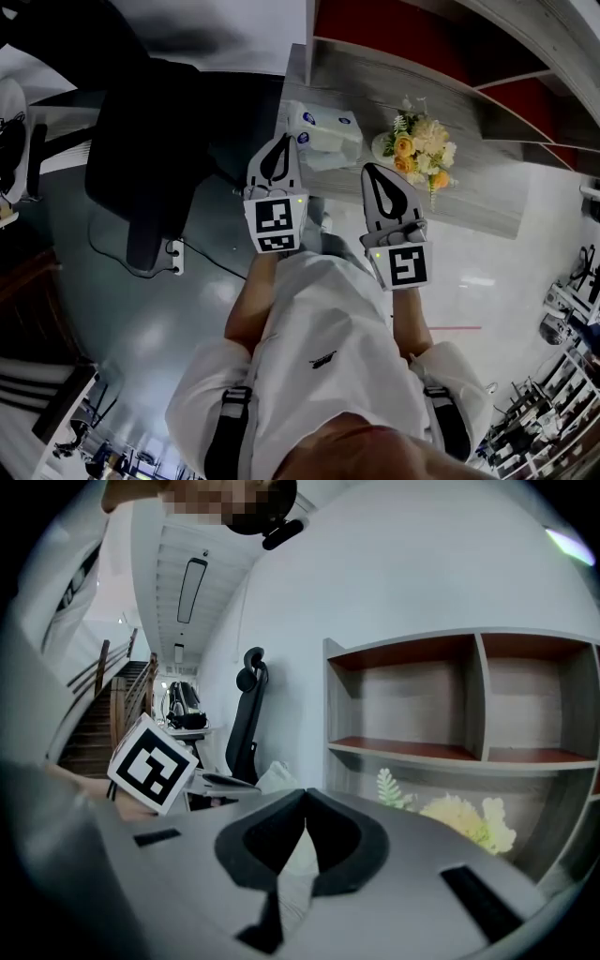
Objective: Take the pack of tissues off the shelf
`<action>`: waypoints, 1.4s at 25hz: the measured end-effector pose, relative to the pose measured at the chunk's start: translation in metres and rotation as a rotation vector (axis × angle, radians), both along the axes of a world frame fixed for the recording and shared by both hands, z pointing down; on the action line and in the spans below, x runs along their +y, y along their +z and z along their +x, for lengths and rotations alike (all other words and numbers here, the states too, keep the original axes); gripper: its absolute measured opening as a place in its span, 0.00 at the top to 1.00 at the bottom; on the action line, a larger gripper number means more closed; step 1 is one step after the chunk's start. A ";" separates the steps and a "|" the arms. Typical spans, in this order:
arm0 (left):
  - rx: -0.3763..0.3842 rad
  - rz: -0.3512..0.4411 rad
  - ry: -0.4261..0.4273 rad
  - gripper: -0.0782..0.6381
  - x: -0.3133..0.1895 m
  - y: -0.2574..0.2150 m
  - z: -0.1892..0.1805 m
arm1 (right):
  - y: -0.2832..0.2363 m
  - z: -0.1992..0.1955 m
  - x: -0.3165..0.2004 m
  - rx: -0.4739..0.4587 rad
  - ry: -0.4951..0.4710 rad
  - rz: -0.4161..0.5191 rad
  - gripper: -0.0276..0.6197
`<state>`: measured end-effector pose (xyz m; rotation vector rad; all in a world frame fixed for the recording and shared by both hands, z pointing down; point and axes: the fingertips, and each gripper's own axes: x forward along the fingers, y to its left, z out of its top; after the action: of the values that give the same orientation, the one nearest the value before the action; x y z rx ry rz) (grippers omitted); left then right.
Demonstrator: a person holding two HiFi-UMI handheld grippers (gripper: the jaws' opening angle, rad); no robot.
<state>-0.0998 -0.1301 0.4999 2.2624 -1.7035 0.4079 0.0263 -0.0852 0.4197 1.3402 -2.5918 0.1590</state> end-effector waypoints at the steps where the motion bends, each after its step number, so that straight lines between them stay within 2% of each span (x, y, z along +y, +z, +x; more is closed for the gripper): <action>1: 0.000 -0.004 0.000 0.85 0.002 0.004 0.000 | 0.004 0.000 0.001 0.001 0.000 -0.007 0.92; 35: -0.029 -0.161 0.059 0.85 0.011 0.131 0.008 | 0.117 -0.010 0.009 0.034 0.004 -0.167 0.92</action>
<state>-0.0914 -0.1191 0.6307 2.2044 -1.5594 0.5726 0.0162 -0.0765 0.5366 1.2774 -2.4864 0.3417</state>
